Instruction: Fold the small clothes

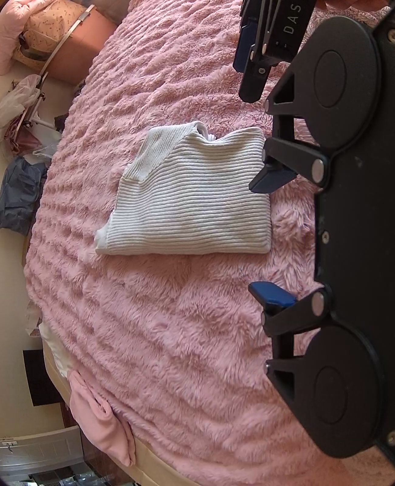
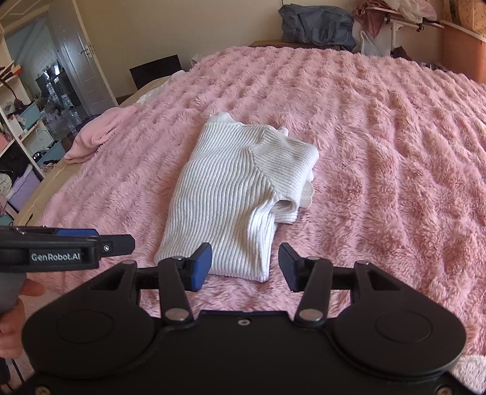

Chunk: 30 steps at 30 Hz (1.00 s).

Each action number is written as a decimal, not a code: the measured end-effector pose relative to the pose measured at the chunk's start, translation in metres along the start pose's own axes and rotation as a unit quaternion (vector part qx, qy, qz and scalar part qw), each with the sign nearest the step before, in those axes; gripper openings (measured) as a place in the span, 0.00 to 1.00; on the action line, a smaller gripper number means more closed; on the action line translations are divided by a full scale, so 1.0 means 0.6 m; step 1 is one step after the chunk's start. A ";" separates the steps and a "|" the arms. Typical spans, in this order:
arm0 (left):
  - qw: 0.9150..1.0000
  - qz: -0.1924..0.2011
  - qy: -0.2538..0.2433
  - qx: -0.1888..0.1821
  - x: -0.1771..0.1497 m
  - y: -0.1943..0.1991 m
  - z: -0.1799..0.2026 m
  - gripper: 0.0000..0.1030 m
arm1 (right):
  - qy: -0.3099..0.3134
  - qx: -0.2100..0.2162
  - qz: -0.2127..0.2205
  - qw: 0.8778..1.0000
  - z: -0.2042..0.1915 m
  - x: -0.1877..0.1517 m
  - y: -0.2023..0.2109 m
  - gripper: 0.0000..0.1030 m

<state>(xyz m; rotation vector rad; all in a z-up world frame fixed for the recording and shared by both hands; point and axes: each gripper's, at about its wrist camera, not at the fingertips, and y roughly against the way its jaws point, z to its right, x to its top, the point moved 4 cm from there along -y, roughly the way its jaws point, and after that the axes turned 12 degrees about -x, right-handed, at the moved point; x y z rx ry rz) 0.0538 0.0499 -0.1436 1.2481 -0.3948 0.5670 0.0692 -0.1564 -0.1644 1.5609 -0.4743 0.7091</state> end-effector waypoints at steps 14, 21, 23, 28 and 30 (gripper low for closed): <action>1.000 -0.012 -0.003 0.008 -0.010 0.078 0.057 0.66 | 0.011 -0.059 0.001 0.998 -0.028 0.001 0.084 0.64; 1.000 -0.021 -0.002 0.004 -0.017 0.082 0.069 0.66 | 0.014 -0.063 0.000 0.998 -0.032 0.004 0.088 0.65; 1.000 -0.020 -0.008 0.008 -0.018 0.085 0.072 0.66 | 0.015 -0.063 -0.001 0.998 -0.032 0.003 0.090 0.65; 1.000 -0.023 -0.014 0.013 -0.017 0.082 0.075 0.66 | 0.013 -0.061 -0.006 0.998 -0.033 0.000 0.088 0.65; 1.000 -0.025 -0.014 0.012 -0.017 0.079 0.073 0.66 | 0.014 -0.062 -0.006 0.998 -0.033 0.000 0.088 0.65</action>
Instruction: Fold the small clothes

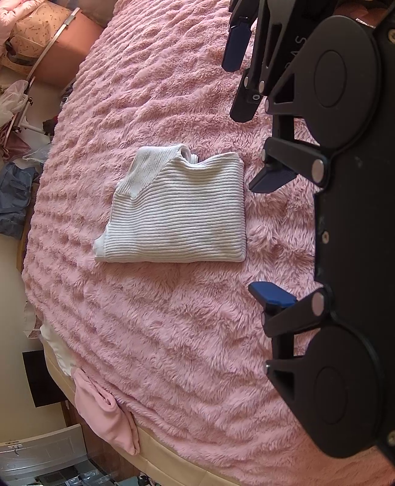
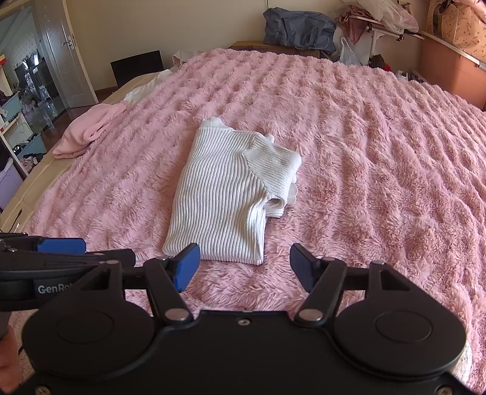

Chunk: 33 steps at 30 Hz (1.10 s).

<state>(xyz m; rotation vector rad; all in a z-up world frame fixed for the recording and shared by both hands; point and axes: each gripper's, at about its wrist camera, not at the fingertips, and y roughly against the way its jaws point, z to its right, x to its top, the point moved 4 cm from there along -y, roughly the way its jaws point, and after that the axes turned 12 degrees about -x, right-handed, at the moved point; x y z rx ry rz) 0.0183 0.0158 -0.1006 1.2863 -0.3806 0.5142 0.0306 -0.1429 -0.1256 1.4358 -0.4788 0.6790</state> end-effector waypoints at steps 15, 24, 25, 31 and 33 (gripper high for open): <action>1.000 -0.006 -0.001 0.007 -0.001 -0.012 -0.012 0.66 | 0.001 -0.001 -0.004 1.000 0.001 -0.003 -0.005 0.68; 1.000 -0.002 0.001 0.012 0.001 -0.009 -0.014 0.66 | 0.001 -0.006 -0.005 1.000 0.004 -0.004 -0.006 0.69; 1.000 -0.002 0.001 0.012 0.001 -0.010 -0.013 0.66 | 0.001 -0.006 -0.005 1.000 0.005 -0.003 -0.006 0.69; 1.000 -0.006 0.001 0.011 0.000 -0.012 -0.012 0.66 | 0.004 -0.006 -0.008 1.000 0.005 -0.004 -0.008 0.70; 1.000 -0.007 0.000 0.010 0.000 -0.012 -0.011 0.66 | 0.004 -0.005 -0.009 1.000 0.006 -0.005 -0.008 0.70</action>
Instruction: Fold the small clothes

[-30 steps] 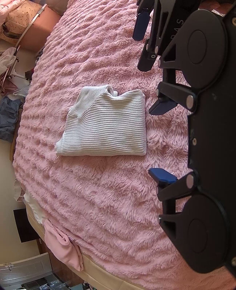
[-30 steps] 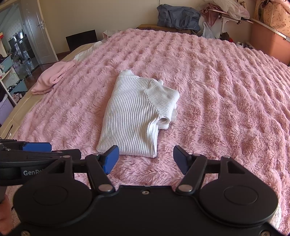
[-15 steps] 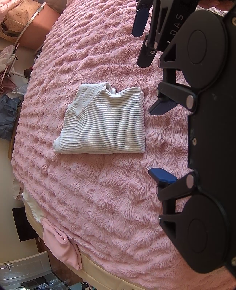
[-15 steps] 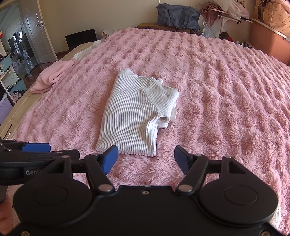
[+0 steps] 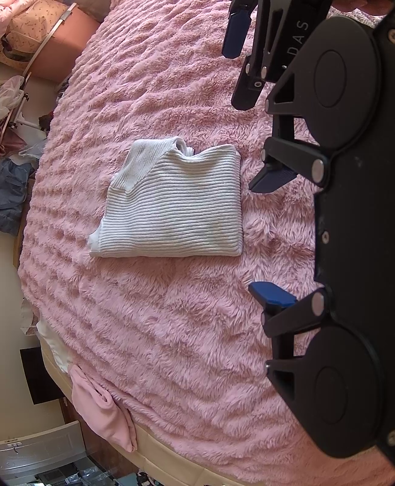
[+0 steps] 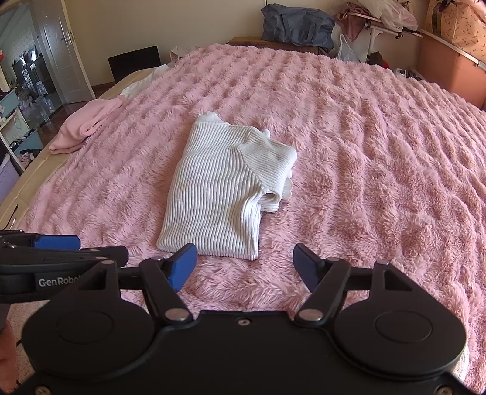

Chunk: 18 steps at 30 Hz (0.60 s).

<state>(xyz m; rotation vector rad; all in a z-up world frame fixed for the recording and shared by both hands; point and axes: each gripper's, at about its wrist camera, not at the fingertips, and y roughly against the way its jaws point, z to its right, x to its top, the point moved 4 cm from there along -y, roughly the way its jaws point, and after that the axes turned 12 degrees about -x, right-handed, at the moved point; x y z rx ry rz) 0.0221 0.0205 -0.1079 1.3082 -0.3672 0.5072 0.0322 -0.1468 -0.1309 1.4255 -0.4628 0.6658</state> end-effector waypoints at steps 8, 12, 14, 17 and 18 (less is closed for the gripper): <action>1.000 -0.001 -0.001 0.003 -0.001 -0.001 0.001 0.66 | -0.001 -0.001 0.004 1.000 0.002 0.003 0.002 0.71; 1.000 -0.003 -0.001 0.005 -0.003 -0.002 0.002 0.66 | -0.001 0.000 0.004 1.000 0.002 0.003 0.002 0.71; 1.000 -0.003 -0.001 0.005 -0.003 -0.002 0.002 0.66 | -0.003 -0.001 0.004 1.000 0.001 0.003 0.002 0.71; 1.000 -0.003 -0.002 0.003 -0.003 -0.003 0.001 0.66 | -0.002 -0.002 0.004 1.000 0.002 0.003 0.002 0.71; 1.000 -0.003 -0.002 0.003 -0.003 -0.003 0.001 0.66 | -0.002 -0.001 0.004 1.000 0.001 0.003 0.002 0.71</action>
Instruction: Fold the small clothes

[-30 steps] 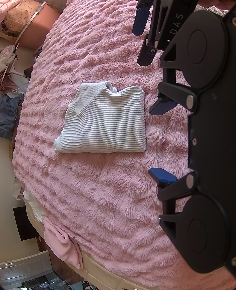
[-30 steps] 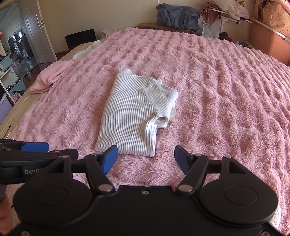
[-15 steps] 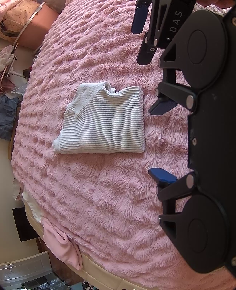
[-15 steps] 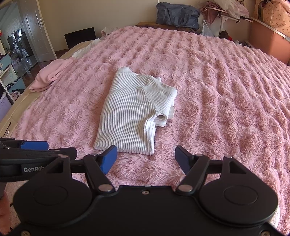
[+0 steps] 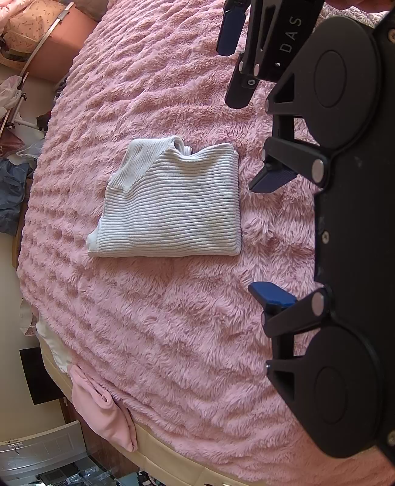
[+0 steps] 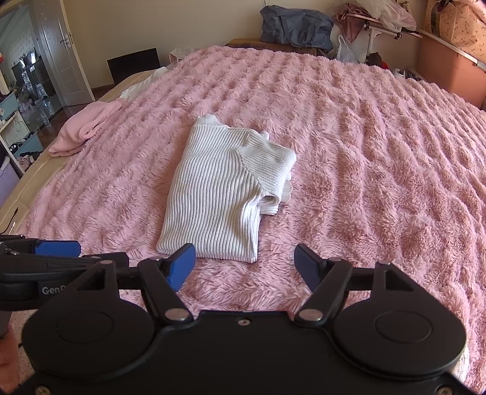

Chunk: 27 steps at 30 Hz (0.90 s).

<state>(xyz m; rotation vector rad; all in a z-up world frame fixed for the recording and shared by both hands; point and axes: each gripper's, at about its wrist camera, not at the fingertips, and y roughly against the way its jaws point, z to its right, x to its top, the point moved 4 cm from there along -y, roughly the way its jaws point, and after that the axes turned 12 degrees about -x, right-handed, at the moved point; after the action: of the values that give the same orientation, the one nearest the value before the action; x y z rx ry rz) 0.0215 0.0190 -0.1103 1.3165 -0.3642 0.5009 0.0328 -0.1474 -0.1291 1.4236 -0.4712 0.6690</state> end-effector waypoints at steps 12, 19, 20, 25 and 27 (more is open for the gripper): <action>1.000 -0.004 -0.002 -0.002 0.000 -0.004 -0.002 0.66 | -0.001 0.002 -0.004 1.000 0.001 -0.001 -0.002 0.71; 1.000 -0.002 0.000 -0.004 0.001 -0.004 -0.003 0.66 | -0.005 0.002 -0.003 1.000 0.004 -0.001 -0.003 0.71; 1.000 -0.002 -0.002 -0.003 0.001 -0.004 -0.003 0.66 | -0.006 0.001 -0.003 1.000 0.005 -0.001 -0.003 0.72; 1.000 -0.008 0.002 -0.009 -0.001 -0.009 -0.005 0.66 | -0.006 0.001 -0.005 1.000 0.006 -0.001 -0.005 0.72; 1.000 -0.009 -0.001 -0.005 -0.001 -0.011 -0.005 0.66 | -0.006 0.001 -0.006 1.000 0.006 -0.001 -0.005 0.72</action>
<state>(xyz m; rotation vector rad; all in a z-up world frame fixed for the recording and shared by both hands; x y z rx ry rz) 0.0246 0.0208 -0.1167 1.3090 -0.3562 0.4829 0.0347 -0.1510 -0.1317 1.4309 -0.4715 0.6522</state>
